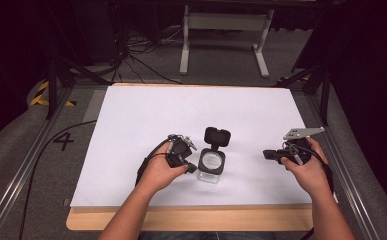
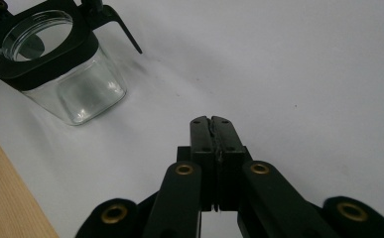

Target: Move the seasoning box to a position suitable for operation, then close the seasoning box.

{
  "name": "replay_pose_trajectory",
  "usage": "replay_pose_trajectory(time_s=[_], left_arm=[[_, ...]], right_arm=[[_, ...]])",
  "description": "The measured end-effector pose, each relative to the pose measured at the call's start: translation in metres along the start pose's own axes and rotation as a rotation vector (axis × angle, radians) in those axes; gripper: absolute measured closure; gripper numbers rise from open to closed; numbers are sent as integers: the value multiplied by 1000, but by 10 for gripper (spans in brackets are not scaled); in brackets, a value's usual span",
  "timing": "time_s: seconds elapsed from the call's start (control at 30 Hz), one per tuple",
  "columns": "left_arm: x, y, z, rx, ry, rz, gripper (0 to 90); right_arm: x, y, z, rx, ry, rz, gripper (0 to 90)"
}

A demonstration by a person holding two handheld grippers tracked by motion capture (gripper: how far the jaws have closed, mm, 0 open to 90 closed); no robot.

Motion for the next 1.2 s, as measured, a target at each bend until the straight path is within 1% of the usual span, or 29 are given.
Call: replay_pose_trajectory(time_s=[0.07, 0.1, 0.17, 0.2, 0.23, 0.33, 0.43, 0.47, 0.5, 0.53, 0.57, 0.63, 0.67, 0.7, 0.73, 0.77, 0.87, 0.93, 0.97, 1.0, 1.03, 1.1, 1.13, 1.2], left_arm=[[4, 0, -1, -12, -7, -8, 900], [5, 0, -1, -27, -8, -20, 900], [6, 0, -2, -26, 6, -20, 900], [7, 0, -3, -33, 17, -26, 900], [7, 0, -4, -39, 17, -29, 900], [13, 1, -7, -47, -3, -45, 900], [14, 1, -9, -56, 0, -52, 899], [15, 1, -9, -59, -5, -52, 899], [15, 1, -9, -56, -19, -51, 899], [15, 1, -9, -56, -19, -51, 899], [15, 1, -6, -50, -34, -45, 899], [18, 1, 1, -13, -75, -36, 899], [21, 1, 5, 0, -84, -36, 899], [21, 1, 5, 0, -84, -36, 899], [23, 2, 12, 11, -89, -52, 899], [26, 3, 15, 23, -93, -55, 899], [39, 7, 23, 47, -135, -106, 898], [45, 9, 23, 55, -147, -120, 898], [47, 10, 22, 57, -141, -121, 897], [48, 10, 20, 49, -135, -124, 898], [49, 10, 19, 49, -135, -123, 898], [50, 11, 17, 49, -144, -124, 898], [52, 12, 16, 55, -149, -116, 898], [53, 12, 13, 59, -146, -123, 897]], right_arm=[[0, 0, -1, 0, 0, 4, 900], [0, 1, -1, 0, 0, 1, 900], [0, 1, -2, -3, 3, 2, 900], [-1, 1, -2, -5, 3, -1, 900], [-1, 1, -3, -7, 3, 0, 900], [0, 1, -3, -9, 3, -1, 900], [0, 1, -4, -9, 4, -1, 900], [0, 1, -4, -9, 5, -1, 900], [0, 1, -4, -9, 5, -1, 900], [0, 1, -4, -9, 5, -1, 900], [0, 1, -4, -9, 5, -2, 900], [1, 1, -4, -9, 4, -6, 900], [1, 1, -3, -9, 3, -8, 900], [1, 1, -3, -9, 3, -8, 900], [2, 0, -3, -8, 6, -11, 900], [2, 0, -4, -9, 7, -11, 900], [2, 1, -5, -7, 12, -9, 900], [-2, 4, -6, 5, 30, -2, 900], [-5, 6, -6, 15, 55, -1, 900], [-7, 8, -7, 22, 69, 1, 900], [-11, 13, -7, 28, 88, 4, 900], [-17, 23, -8, 37, 98, 20, 900], [-19, 27, -8, 43, 105, 28, 900], [-26, 43, -9, 46, 132, 57, 900]])
Point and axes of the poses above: each handheld gripper's, and its own axes: z roughly backward along the jaws, y roughly out of its top, x roughly to its right, the point moved 6 cm from there along -z, roughly forward along the jaws, and after that the axes turned 5 degrees about -x, right-handed, at the moved point
